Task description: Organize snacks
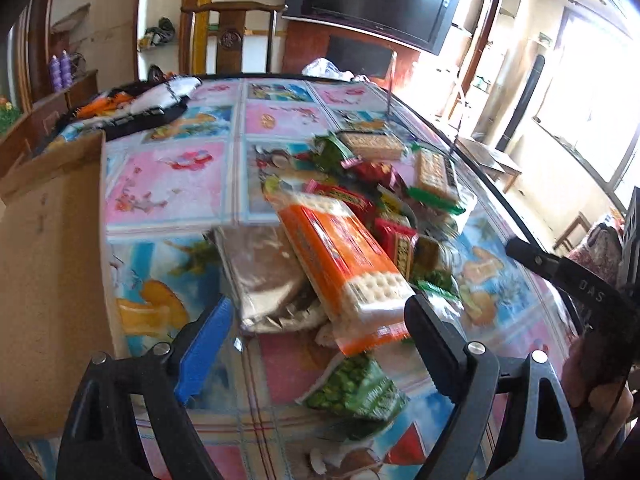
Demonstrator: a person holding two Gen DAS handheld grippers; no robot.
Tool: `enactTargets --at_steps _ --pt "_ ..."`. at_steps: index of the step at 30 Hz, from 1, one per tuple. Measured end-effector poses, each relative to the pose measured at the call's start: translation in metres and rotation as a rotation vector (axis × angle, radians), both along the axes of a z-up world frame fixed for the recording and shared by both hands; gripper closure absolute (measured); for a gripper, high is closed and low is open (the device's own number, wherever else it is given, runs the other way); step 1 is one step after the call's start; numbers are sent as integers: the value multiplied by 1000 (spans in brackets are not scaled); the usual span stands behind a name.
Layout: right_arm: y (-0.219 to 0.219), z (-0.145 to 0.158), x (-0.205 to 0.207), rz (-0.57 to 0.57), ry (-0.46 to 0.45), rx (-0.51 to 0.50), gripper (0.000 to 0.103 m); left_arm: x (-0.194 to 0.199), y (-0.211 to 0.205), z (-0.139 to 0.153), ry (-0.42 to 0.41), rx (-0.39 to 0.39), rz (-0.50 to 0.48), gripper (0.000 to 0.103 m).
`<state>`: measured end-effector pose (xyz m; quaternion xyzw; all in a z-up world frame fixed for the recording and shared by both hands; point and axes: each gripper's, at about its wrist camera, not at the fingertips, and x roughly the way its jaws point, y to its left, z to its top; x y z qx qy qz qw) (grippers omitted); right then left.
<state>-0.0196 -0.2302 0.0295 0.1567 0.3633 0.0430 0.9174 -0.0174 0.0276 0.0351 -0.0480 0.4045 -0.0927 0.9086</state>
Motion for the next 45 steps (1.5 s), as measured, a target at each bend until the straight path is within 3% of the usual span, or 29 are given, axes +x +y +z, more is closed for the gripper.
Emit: enactTargets --at_steps 3,7,9,16,19,21,22,29,37,45 --pt "-16 -8 5 -15 46 97 39 6 -6 6 -4 24 -6 16" --pt "-22 -11 3 -21 58 122 39 26 -18 4 45 65 -9 16" --pt "-23 -11 2 -21 61 120 39 38 -25 -3 82 107 -1 22" --pt "-24 -18 1 2 87 143 38 51 -43 -11 47 186 -22 36" --pt "-20 -19 2 19 90 137 38 47 -46 -12 22 207 -42 51" --pt "-19 -18 1 25 88 135 38 45 -47 -15 22 201 -67 82" --pt "-18 -18 1 28 89 137 38 47 -47 -19 44 199 -73 84" --pt "-15 -20 3 30 97 132 38 50 -51 -23 59 194 -88 84" --pt "-11 -20 4 37 100 120 38 50 -33 -18 72 106 -74 84" --pt "-7 -20 4 41 102 104 37 46 -26 -8 44 78 -65 84"
